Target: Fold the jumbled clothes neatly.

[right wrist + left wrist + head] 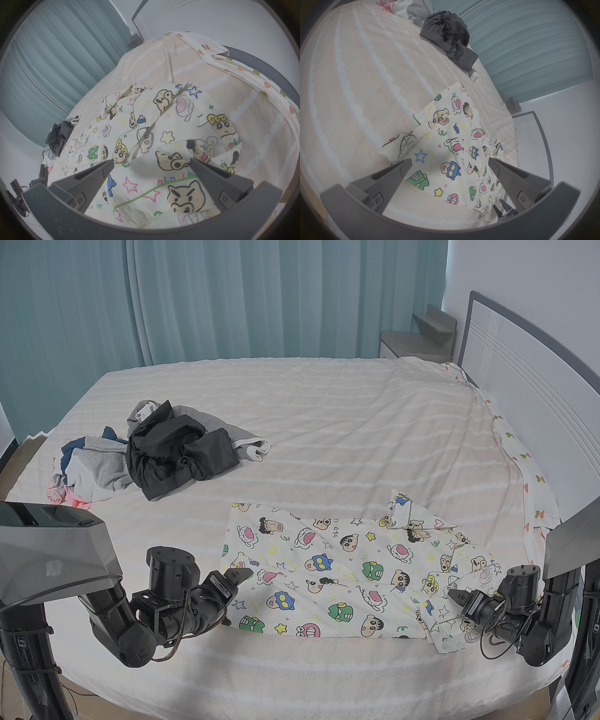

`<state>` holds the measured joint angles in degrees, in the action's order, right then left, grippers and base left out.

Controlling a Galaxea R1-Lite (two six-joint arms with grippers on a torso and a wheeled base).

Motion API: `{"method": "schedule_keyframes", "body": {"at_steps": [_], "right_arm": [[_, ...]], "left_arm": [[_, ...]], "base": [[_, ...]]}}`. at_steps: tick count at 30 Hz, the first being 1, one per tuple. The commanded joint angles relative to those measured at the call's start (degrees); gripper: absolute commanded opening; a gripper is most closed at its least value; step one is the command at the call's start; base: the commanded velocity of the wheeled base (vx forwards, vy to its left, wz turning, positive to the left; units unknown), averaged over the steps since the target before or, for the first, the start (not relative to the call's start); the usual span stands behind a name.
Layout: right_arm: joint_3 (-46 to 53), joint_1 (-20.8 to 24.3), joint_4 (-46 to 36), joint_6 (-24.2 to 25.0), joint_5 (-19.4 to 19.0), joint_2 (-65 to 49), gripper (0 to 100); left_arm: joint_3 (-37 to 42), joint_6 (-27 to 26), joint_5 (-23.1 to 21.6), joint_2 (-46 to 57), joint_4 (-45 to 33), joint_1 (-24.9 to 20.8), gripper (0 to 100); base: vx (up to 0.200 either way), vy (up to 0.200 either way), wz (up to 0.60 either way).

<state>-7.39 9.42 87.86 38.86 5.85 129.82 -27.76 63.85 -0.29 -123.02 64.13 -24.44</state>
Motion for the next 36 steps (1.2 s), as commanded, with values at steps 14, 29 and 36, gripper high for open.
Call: {"method": "schedule_keyframes", "body": {"at_steps": [14,29,36], "right_arm": [[7.39,0.24,0.03,-0.19,-0.31,-18.37,100],[7.21,-0.02,0.03,-3.53,-1.46,-18.37,100],[6.95,0.60,0.03,-5.38,-1.46,-19.78,100]], "left_arm": [[2.71,0.04,0.73,3.22,3.72,-0.26,100],[4.38,-14.55,7.59,3.92,11.19,-1.66,100],[-5.38,-27.56,7.59,4.89,0.99,0.71,100]], "base": [[0.057,0.000,0.00],[0.067,0.000,0.00],[0.000,0.000,0.00]]}}
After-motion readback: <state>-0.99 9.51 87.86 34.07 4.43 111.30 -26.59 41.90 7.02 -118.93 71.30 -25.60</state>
